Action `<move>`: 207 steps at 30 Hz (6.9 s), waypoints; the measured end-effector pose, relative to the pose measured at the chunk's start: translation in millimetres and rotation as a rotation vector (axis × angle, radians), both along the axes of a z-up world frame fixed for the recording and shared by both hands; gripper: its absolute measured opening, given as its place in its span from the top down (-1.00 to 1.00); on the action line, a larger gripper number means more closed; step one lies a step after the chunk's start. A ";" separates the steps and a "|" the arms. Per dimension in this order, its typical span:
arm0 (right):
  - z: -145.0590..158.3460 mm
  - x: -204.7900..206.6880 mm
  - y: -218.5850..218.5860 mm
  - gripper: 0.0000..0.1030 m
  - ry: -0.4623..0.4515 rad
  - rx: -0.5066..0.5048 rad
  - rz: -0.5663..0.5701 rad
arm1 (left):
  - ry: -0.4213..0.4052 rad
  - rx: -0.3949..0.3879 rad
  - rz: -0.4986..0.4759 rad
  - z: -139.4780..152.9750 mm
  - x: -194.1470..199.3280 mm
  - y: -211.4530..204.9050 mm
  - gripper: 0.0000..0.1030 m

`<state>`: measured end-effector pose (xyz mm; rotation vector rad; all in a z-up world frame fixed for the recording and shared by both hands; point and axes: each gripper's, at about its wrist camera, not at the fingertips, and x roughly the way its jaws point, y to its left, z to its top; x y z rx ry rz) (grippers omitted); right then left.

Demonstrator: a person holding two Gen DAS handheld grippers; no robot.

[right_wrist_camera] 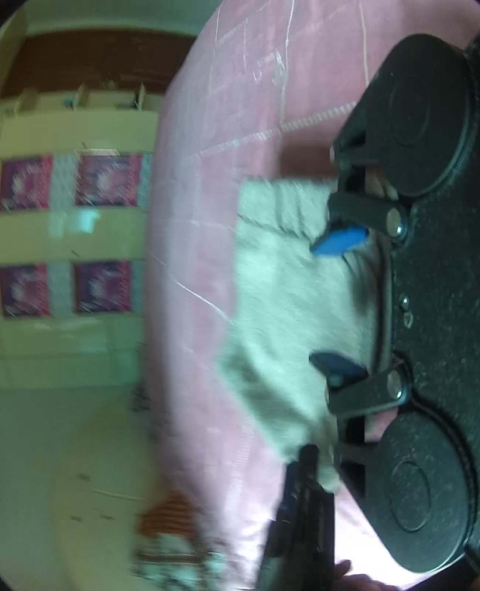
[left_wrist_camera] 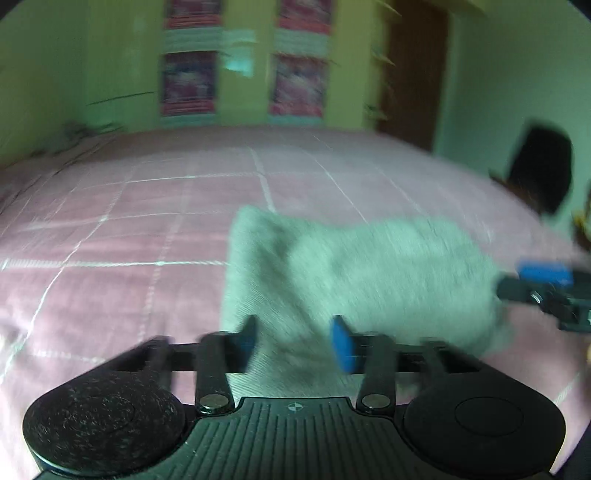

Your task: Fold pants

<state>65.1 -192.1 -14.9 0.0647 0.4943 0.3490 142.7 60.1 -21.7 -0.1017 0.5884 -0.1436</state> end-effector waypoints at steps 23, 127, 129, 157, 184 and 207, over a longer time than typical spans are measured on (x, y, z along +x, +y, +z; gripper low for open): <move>-80.6 72.5 -138.0 -0.47 0.526 0.777 -0.060 | 0.436 -0.723 -0.045 -108.4 136.5 100.5 -0.13; 21.4 92.2 -9.1 -0.51 0.292 0.186 -0.037 | 0.117 -0.222 0.150 -8.3 11.4 85.4 -0.36; 31.4 51.6 -4.7 -0.52 0.248 0.156 -0.024 | 0.069 -0.150 0.163 7.3 -26.6 72.7 -0.47; 84.9 -95.3 9.2 -0.75 0.023 0.129 -0.069 | -0.098 0.047 0.098 83.0 -148.5 -16.8 -0.75; 85.2 -98.9 16.9 -0.76 0.004 0.098 -0.066 | -0.101 0.028 0.103 82.2 -148.6 -9.8 -0.75; 87.5 -98.7 14.9 -0.76 0.005 0.095 -0.059 | -0.101 0.031 0.090 83.8 -150.1 -12.8 -0.75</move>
